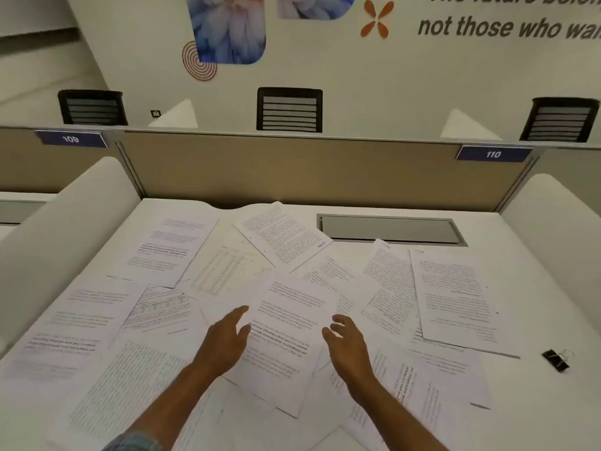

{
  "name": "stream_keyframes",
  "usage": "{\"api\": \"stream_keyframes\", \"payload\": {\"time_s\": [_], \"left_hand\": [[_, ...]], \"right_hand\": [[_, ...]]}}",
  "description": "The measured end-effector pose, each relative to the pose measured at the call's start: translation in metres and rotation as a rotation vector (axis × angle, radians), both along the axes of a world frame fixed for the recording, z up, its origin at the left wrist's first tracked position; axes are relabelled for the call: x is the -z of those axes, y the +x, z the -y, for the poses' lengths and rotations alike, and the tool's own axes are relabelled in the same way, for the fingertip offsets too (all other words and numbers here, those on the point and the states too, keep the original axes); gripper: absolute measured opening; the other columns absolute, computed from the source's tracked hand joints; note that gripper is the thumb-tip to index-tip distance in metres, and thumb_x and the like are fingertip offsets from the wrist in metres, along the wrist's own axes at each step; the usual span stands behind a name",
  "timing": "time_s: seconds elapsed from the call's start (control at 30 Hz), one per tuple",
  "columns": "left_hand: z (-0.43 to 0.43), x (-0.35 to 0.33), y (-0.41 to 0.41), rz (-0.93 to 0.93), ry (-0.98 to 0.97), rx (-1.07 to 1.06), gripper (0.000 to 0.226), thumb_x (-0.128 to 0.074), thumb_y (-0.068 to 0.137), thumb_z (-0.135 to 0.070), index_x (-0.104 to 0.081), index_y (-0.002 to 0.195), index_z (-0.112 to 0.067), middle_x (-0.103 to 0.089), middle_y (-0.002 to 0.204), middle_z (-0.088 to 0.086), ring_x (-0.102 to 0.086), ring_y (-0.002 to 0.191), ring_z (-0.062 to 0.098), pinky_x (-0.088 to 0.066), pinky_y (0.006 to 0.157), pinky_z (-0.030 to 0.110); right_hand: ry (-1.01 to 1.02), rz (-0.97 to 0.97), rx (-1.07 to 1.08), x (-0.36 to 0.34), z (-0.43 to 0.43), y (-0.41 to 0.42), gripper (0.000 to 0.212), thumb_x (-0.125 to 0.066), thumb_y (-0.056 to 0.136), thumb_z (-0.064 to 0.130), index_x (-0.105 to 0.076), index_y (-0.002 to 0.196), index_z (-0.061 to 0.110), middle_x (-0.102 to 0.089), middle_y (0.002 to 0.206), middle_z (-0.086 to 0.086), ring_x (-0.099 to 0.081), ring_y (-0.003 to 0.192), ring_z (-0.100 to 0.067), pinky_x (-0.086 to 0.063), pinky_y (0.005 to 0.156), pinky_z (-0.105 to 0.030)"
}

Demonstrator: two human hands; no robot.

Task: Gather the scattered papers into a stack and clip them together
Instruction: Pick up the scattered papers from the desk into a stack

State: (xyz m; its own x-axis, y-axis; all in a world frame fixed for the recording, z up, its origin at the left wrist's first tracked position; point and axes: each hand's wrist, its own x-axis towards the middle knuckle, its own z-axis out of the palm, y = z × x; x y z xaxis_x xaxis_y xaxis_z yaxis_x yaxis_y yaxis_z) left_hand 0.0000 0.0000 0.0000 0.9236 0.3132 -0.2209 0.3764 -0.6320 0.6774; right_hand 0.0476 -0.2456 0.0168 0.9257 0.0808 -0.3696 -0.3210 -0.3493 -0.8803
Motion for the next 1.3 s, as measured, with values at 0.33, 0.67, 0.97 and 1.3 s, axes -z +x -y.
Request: {"api": "stream_keyframes", "payload": {"time_s": [0.33,0.67,0.97,1.3], "left_hand": [[-0.004,0.037,0.002,-0.271,0.037,0.108,0.052,-0.051,0.105,-0.032,-0.041,0.153,-0.016,-0.042,0.161,0.003,-0.043,0.146,0.021,-0.029,0.122,0.031],[-0.011,0.035,0.007,-0.223,0.037,0.084,0.046,-0.05,0.104,-0.036,-0.052,0.146,-0.017,-0.056,0.151,0.002,-0.053,0.138,0.02,-0.036,0.116,0.029],[-0.021,0.011,0.025,-0.052,-0.175,-0.16,0.058,-0.062,0.097,-0.043,-0.049,0.147,-0.019,-0.056,0.148,0.004,-0.059,0.13,0.026,-0.05,0.105,0.041],[-0.034,0.007,0.063,-0.086,-0.595,-0.275,0.026,-0.066,0.096,-0.013,-0.071,0.122,-0.016,-0.079,0.11,0.003,-0.077,0.095,0.026,-0.062,0.079,0.038]], "right_hand": [[0.15,-0.362,0.256,0.039,-0.02,0.012,0.045,-0.064,0.096,0.018,-0.046,0.138,0.016,-0.053,0.138,-0.009,-0.057,0.122,-0.03,-0.051,0.105,-0.046],[0.213,-0.386,0.281,0.04,-0.047,0.01,0.012,-0.07,0.09,0.007,-0.067,0.101,0.009,-0.074,0.099,-0.008,-0.072,0.09,-0.028,-0.062,0.078,-0.041],[0.315,-0.278,0.232,0.033,-0.035,0.011,0.026,-0.059,0.099,0.007,-0.064,0.113,0.028,-0.073,0.107,0.008,-0.071,0.099,-0.017,-0.061,0.074,-0.032],[0.196,-0.182,0.55,0.036,-0.002,0.054,0.029,-0.07,0.093,0.018,-0.063,0.121,0.017,-0.071,0.104,-0.006,-0.071,0.094,-0.027,-0.061,0.082,-0.038]]}}
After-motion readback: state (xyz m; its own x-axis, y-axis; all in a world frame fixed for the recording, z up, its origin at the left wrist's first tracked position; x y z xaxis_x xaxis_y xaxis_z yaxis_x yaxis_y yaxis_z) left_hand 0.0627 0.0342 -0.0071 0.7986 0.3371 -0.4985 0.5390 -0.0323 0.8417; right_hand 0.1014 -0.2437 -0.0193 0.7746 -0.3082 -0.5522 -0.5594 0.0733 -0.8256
